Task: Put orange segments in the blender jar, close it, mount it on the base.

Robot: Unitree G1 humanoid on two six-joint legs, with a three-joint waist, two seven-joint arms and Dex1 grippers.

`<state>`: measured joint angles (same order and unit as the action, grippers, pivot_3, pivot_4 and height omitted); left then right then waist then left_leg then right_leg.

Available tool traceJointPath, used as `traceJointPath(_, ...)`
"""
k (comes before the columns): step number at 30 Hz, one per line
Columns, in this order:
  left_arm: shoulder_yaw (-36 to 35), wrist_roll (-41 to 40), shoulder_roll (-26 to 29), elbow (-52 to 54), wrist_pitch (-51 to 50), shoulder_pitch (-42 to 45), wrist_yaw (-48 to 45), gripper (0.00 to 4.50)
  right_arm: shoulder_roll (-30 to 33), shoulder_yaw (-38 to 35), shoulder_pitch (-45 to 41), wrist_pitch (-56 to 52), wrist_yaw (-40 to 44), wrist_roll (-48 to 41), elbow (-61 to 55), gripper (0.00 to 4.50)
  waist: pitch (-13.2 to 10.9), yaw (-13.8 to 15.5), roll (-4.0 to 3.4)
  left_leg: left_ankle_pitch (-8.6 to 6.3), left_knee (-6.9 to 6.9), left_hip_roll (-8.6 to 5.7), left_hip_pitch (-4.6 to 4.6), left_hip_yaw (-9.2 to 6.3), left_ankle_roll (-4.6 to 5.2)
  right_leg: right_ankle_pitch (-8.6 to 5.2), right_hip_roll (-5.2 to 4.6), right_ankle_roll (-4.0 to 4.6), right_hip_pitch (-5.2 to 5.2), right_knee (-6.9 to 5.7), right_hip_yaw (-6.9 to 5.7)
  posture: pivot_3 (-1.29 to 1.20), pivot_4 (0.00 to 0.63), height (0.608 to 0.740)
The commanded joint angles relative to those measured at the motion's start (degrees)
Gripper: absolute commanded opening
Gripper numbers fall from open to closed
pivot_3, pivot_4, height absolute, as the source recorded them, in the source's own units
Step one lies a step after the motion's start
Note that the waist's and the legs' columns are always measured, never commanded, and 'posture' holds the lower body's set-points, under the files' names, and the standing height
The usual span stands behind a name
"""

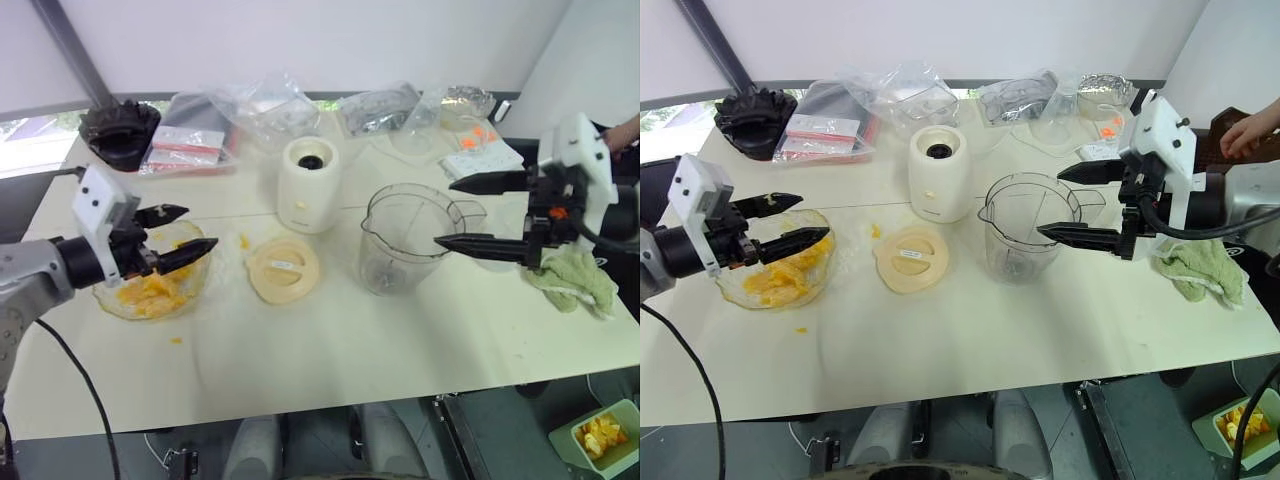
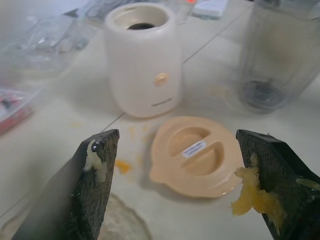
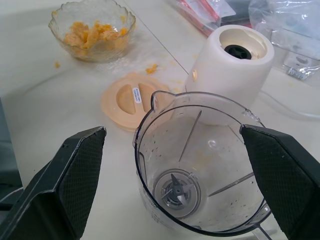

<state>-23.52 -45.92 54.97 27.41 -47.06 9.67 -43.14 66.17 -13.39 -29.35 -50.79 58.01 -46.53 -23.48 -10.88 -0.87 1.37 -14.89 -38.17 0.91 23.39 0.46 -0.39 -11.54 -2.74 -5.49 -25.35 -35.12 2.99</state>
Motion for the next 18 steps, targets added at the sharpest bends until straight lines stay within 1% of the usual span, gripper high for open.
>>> traceJointPath(1, -0.9, -2.6, -0.3, 3.3, -1.1, 1.5, 1.5, 3.89, -0.1, -1.1, 0.6, 0.7, 0.3, -0.2, -1.0, 4.50, 0.0, 0.0, 0.00, 0.00, 0.00, 0.00, 0.00, 0.00, 0.00, 0.00, 0.00, 0.00, 0.00, 0.00, 0.00, 0.00, 0.150, 0.740)
traceJointPath(4, -0.2, -3.3, -0.8, 3.6, -2.2, 2.8, 3.4, 3.89, -0.2, -1.3, 1.2, 0.8, 0.2, -0.1, -1.2, 4.50, 0.0, 0.0, 0.00, 0.00, 0.00, -0.01, 0.00, 0.00, 0.00, 0.00, 0.02, 0.00, 0.01, -0.01, 0.00, 0.00, 0.150, 0.740)
traceJointPath(18, 2.0, -4.8, -0.6, 3.6, -3.1, 5.0, 3.7, 3.89, 0.1, -3.0, 3.7, 0.9, 0.1, -0.2, -1.9, 4.50, 0.0, 0.0, 0.00, 0.00, -0.01, -0.03, -0.01, -0.01, 0.00, 0.00, 0.07, -0.01, 0.02, -0.02, 0.00, 0.00, 0.150, 0.740)
